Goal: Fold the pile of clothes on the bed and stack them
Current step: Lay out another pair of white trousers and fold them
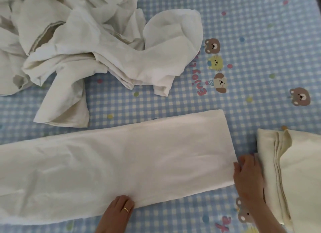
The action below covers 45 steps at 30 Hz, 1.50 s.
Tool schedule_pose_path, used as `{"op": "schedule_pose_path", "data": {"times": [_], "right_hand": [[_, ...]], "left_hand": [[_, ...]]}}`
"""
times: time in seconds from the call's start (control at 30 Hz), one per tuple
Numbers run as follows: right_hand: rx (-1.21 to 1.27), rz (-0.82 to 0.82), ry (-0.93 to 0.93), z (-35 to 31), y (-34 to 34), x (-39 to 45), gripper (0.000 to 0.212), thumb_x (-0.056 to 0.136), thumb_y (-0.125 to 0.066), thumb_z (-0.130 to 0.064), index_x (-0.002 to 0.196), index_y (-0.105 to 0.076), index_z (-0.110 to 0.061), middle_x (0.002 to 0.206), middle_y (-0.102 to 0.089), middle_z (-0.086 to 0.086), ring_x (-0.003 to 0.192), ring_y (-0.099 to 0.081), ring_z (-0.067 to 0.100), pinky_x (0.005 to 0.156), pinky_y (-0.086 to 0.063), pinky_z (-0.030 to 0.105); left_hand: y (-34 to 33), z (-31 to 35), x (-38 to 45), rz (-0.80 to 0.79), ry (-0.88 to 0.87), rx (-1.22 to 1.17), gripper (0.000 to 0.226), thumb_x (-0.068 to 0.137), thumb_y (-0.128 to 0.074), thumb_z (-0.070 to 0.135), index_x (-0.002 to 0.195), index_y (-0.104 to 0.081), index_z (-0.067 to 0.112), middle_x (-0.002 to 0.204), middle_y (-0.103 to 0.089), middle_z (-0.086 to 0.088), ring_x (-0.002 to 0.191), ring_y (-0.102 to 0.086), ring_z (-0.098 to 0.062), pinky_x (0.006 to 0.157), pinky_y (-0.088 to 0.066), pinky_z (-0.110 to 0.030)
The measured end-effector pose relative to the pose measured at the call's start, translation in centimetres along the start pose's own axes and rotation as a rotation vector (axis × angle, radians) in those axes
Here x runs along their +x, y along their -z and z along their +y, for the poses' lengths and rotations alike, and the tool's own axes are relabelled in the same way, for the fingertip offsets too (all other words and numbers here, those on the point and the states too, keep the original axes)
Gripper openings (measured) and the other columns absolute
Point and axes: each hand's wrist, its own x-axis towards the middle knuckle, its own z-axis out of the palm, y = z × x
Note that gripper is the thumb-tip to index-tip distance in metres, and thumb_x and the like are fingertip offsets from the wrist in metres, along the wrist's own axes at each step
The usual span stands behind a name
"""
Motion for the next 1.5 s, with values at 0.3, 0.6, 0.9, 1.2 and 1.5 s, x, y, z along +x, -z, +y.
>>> {"op": "schedule_pose_path", "data": {"times": [0.3, 0.6, 0.9, 1.2, 1.5], "right_hand": [[-0.346, -0.295, 0.769, -12.5, -9.0, -1.2, 0.061, 0.093, -0.026, -0.049, 0.146, -0.036, -0.019, 0.155, -0.022, 0.006, 0.141, -0.028, 0.032, 0.107, -0.027, 0.064], [-0.474, -0.342, 0.66, -12.6, -9.7, 1.3, 0.082, 0.09, -0.001, -0.065, 0.143, -0.038, -0.014, 0.152, -0.033, 0.011, 0.134, -0.039, 0.033, 0.099, -0.026, 0.07], [-0.326, -0.157, 0.62, -23.1, -12.5, -9.0, 0.089, 0.094, -0.002, -0.061, 0.136, -0.045, 0.005, 0.146, -0.036, 0.022, 0.131, -0.041, 0.043, 0.098, -0.031, 0.07], [-0.407, -0.4, 1.145, -43.2, -25.1, -29.9, 0.064, 0.084, -0.033, -0.05, 0.136, -0.052, -0.018, 0.148, -0.041, 0.01, 0.133, -0.043, 0.031, 0.096, -0.039, 0.064], [-0.295, -0.421, 1.075, -46.7, -26.3, -34.9, 0.059, 0.094, -0.027, -0.042, 0.142, -0.042, -0.011, 0.151, -0.032, 0.011, 0.14, -0.026, 0.026, 0.112, -0.019, 0.044]], "left_hand": [[-0.9, -4.9, 5.8, -0.103, 0.24, 0.135, 0.061, 0.099, -0.014, 0.048, 0.146, -0.026, 0.011, 0.156, -0.019, -0.011, 0.147, -0.005, -0.02, 0.116, -0.012, -0.037], [6.0, -20.4, -3.3, -0.191, 0.651, 0.275, 0.068, 0.096, -0.013, 0.055, 0.147, -0.028, 0.013, 0.156, -0.019, -0.012, 0.143, -0.02, -0.025, 0.114, -0.016, -0.041], [10.9, -28.7, -9.0, -0.139, 0.653, 0.291, 0.062, 0.099, -0.011, 0.046, 0.146, -0.027, 0.01, 0.154, -0.023, -0.014, 0.142, -0.021, -0.027, 0.116, -0.006, -0.041], [12.0, -36.5, -14.6, -0.166, 0.596, 0.224, 0.071, 0.095, -0.015, 0.058, 0.146, -0.029, 0.01, 0.154, -0.024, -0.01, 0.14, -0.029, -0.025, 0.112, -0.018, -0.041], [18.1, -45.0, -21.3, 0.343, 1.306, -0.373, 0.087, 0.082, -0.061, 0.054, 0.144, -0.027, 0.003, 0.141, -0.043, -0.02, 0.128, -0.044, -0.036, 0.107, -0.035, -0.049]]}}
